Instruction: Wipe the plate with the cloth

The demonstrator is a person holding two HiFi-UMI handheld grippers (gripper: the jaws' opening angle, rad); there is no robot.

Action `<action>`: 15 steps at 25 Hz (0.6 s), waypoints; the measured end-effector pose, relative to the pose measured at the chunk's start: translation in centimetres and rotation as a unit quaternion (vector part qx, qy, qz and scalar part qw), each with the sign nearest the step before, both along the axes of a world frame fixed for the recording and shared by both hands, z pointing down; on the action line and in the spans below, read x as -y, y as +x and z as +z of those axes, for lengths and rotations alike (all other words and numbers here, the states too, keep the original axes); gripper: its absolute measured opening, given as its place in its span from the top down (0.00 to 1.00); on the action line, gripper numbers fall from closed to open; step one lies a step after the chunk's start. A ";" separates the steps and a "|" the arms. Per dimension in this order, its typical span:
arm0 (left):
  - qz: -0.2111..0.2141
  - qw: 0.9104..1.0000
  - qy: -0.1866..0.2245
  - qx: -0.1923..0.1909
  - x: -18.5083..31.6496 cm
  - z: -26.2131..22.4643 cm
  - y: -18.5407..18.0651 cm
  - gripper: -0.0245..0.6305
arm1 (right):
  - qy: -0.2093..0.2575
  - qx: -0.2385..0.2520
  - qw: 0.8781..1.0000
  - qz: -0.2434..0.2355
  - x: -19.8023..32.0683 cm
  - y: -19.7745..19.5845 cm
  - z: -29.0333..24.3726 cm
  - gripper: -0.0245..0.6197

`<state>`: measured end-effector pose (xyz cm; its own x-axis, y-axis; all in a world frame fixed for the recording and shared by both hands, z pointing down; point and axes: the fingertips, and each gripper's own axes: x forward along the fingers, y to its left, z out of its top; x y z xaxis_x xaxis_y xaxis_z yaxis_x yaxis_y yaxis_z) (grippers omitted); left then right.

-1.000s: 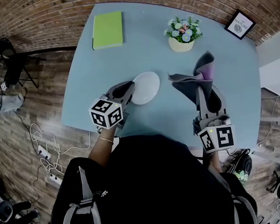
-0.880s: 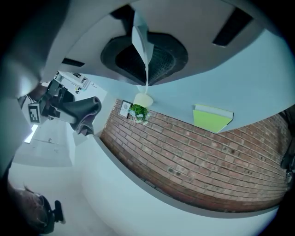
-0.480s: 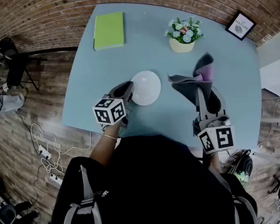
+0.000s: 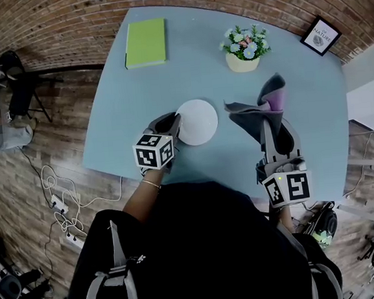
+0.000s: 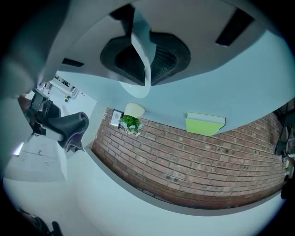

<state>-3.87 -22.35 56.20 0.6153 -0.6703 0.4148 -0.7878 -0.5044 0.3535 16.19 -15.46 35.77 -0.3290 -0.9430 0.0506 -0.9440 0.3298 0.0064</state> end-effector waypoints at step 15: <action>-0.004 0.997 -0.014 0.070 1.0 2.3 0.1 0.89 | -0.008 0.000 1.000 0.006 0.2 0.7 0.2 0.87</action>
